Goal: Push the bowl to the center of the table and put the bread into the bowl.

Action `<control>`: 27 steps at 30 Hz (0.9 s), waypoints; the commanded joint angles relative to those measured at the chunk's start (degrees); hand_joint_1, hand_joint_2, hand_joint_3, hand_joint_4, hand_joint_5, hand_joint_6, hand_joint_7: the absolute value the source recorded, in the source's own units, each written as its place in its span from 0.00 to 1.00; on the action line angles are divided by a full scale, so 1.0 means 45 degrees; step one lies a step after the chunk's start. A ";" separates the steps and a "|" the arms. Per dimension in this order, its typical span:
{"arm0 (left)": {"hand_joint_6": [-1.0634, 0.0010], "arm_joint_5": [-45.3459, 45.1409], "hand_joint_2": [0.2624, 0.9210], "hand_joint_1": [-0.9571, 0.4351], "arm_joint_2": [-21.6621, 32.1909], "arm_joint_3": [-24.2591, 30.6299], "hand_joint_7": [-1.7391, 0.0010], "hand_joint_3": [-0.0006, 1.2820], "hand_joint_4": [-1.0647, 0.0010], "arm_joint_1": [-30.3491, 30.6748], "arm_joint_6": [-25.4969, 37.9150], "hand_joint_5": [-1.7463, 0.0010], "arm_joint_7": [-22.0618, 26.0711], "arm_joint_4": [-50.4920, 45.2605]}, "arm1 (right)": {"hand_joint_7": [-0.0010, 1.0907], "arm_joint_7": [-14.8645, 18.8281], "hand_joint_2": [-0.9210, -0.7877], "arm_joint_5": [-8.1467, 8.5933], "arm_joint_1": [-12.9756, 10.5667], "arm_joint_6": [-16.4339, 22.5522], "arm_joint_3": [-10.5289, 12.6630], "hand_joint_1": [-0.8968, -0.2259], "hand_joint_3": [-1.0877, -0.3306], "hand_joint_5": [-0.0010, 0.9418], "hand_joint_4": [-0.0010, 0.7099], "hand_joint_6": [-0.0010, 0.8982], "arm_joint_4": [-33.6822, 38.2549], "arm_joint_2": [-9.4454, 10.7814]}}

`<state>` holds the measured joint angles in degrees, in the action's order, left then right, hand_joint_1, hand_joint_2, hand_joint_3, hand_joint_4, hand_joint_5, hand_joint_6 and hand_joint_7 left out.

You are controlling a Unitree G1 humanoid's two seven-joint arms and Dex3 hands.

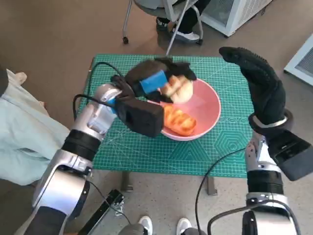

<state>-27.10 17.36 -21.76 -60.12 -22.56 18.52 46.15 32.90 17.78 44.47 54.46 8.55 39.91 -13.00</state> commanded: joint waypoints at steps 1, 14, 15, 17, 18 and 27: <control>0.86 -0.0204 0.98 0.44 0.0040 -0.0104 0.80 0.04 0.87 0.0294 0.0112 0.99 -0.0063 -0.0358 | 0.75 0.0153 0.00 0.0020 -0.0273 -0.0146 -0.0022 0.35 0.45 0.00 0.42 0.00 -0.0056 -0.0021; 0.96 0.1213 1.00 0.39 -0.0102 0.0776 0.81 0.03 0.99 0.0577 -0.1117 1.00 0.0057 0.0149 | 0.75 0.0101 0.00 0.0089 -0.0312 -0.0284 0.0061 0.36 0.45 0.00 0.43 0.01 -0.0202 -0.0034; 0.96 0.1461 1.00 0.39 -0.0124 0.0939 0.81 0.03 0.99 0.0594 -0.1194 1.00 0.0111 0.0151 | 0.75 0.0082 0.00 0.0079 -0.0308 -0.0288 0.0064 0.36 0.45 0.00 0.43 0.01 -0.0222 -0.0031; 0.95 0.2101 1.00 0.39 -0.0208 0.1364 0.81 0.04 0.96 0.0641 -0.1386 0.99 0.0247 0.0146 | 0.75 0.0047 0.00 0.0067 -0.0284 -0.0296 0.0078 0.36 0.45 0.00 0.43 0.01 -0.0242 -0.0027; 0.94 0.2272 1.00 0.39 -0.0230 0.1482 0.80 0.04 0.94 0.0653 -0.1443 0.98 0.0297 0.0148 | 0.75 0.0037 0.00 0.0062 -0.0278 -0.0301 0.0082 0.36 0.45 0.00 0.43 0.01 -0.0250 -0.0024; 0.76 0.5491 1.00 0.40 -0.1005 0.3790 0.77 0.07 0.70 0.1411 -0.2775 0.94 0.0308 -0.0051 | 0.75 -0.0243 0.00 -0.0020 -0.0324 -0.0581 0.0059 0.37 0.45 0.00 0.43 0.01 -0.0734 0.0085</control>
<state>-6.18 13.90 -7.73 -55.76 -33.69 20.02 46.63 32.41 17.85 44.19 52.95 8.75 37.06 -13.00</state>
